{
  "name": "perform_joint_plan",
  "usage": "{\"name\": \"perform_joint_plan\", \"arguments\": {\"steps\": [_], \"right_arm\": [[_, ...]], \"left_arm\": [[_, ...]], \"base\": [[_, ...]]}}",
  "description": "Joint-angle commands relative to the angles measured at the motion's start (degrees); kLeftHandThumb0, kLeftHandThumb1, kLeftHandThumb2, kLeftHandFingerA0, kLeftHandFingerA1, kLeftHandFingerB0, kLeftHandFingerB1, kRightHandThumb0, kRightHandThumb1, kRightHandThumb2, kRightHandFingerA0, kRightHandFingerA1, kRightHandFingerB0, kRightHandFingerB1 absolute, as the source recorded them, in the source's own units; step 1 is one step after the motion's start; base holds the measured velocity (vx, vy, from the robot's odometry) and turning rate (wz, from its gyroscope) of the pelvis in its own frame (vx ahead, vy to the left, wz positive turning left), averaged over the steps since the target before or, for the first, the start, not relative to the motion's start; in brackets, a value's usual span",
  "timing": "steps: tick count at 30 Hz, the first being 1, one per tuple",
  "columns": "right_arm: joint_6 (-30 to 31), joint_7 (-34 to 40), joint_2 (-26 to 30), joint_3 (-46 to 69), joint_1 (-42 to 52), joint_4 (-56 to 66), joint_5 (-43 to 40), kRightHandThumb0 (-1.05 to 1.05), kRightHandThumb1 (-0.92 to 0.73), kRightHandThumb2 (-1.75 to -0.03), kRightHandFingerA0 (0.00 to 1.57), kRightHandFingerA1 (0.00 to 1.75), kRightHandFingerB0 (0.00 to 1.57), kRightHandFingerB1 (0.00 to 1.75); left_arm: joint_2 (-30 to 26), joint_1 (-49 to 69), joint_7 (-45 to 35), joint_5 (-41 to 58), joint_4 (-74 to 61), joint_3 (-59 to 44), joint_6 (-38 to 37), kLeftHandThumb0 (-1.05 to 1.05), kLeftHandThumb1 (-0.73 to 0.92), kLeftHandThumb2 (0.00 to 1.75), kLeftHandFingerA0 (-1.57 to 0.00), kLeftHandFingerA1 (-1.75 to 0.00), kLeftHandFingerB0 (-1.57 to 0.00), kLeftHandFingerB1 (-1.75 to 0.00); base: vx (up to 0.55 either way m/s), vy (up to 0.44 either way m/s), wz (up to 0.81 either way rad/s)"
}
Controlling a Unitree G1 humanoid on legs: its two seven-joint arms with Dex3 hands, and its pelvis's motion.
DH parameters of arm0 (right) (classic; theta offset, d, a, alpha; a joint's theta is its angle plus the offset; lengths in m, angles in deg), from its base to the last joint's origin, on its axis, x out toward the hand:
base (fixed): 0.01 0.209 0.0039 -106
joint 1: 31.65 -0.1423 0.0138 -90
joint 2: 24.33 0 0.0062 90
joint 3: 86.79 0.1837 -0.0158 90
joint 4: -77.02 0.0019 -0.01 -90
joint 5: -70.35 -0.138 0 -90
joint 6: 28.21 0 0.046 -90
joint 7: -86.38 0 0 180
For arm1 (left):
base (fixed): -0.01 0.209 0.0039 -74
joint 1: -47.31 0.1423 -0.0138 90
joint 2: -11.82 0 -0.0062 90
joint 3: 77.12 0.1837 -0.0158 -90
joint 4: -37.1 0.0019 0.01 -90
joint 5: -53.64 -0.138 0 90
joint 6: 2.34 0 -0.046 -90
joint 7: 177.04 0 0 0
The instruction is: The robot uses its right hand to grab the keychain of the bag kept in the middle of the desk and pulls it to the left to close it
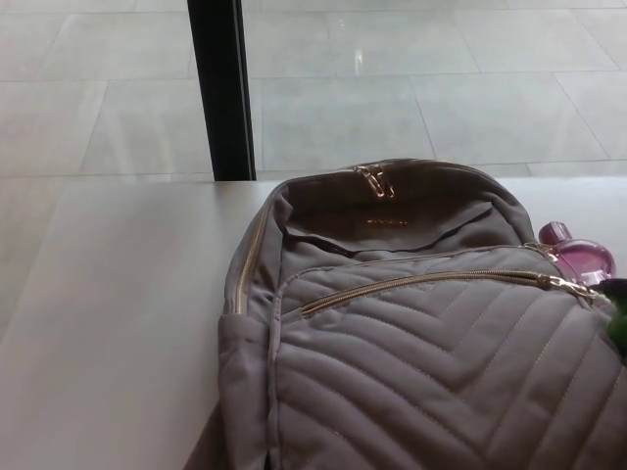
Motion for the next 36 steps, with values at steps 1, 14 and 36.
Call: {"name": "perform_joint_plan", "arguments": {"steps": [1, 14, 36], "right_arm": [[2.06, 0.74, 0.69, -0.7, 0.29, -2.66, 3.0, -0.35, -0.61, -0.59, 0.85, 1.37, 0.33, 0.34], [6.23, -1.6, 3.73, -2.08, -0.59, -4.26, 5.53, -0.36, -0.63, -0.59, 0.84, 1.26, 0.34, 0.34], [-3.21, 9.64, -0.58, -0.75, -0.26, -7.27, 6.15, -0.09, -0.78, -0.82, 0.79, 1.74, 0.73, 1.28]], "left_arm": [[-0.03, 0.46, -0.21, 1.14, -0.38, -0.47, -0.19, -1.05, 0.76, 1.3, -0.68, -1.08, -0.57, -0.95], [0.09, 0.39, 0.29, 0.8, 0.11, -0.21, -0.58, -1.04, 0.75, 1.31, -0.69, -1.07, -0.59, -0.95], [1.03, 0.96, 0.59, 1.71, -0.89, -0.97, -2.64, -0.98, 0.79, 1.38, -0.78, -1.1, -0.53, -0.92]], "base": [[0.0, 0.0, 0.0], [0.0, 0.0, 0.0], [0.0, 0.0, 0.0]]}}
